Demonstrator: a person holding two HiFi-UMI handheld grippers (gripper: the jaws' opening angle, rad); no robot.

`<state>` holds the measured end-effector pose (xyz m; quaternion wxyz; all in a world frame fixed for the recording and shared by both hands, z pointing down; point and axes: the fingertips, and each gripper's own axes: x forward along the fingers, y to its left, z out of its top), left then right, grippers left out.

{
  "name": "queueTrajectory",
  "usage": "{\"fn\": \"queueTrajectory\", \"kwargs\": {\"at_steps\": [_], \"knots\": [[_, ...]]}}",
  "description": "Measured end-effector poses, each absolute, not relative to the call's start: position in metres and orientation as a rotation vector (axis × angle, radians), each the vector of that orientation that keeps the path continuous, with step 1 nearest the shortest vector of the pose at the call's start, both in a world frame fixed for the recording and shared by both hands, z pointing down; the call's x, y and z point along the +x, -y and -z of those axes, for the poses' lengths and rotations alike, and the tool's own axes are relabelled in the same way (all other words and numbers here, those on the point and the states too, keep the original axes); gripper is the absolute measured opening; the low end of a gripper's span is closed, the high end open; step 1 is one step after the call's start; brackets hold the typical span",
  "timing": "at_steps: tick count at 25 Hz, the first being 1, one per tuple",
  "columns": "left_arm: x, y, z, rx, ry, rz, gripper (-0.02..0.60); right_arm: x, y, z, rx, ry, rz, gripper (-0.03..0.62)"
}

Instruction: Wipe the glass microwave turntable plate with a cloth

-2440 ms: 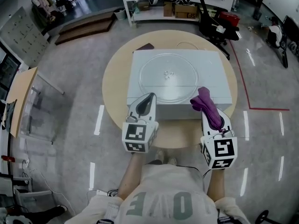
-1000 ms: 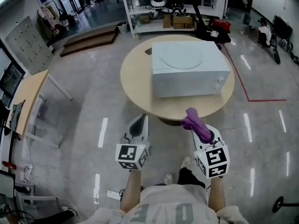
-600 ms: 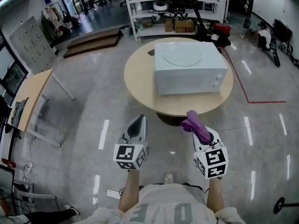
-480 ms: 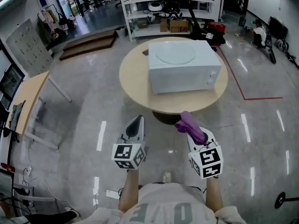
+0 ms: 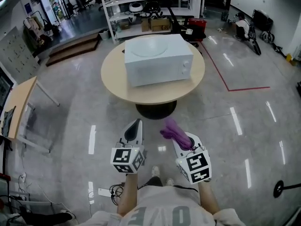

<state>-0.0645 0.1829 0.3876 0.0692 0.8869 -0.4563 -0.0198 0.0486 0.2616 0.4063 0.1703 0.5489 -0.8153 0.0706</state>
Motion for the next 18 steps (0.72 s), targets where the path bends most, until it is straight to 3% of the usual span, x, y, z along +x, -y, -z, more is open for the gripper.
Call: {"fn": "queueTrajectory", "kwargs": {"at_steps": [18], "knots": [[-0.114,-0.261,-0.348,2.758,1.440,0.147,0.000,0.051,-0.321,-0.390,1.733,2.324,-0.200,0.048]]}}
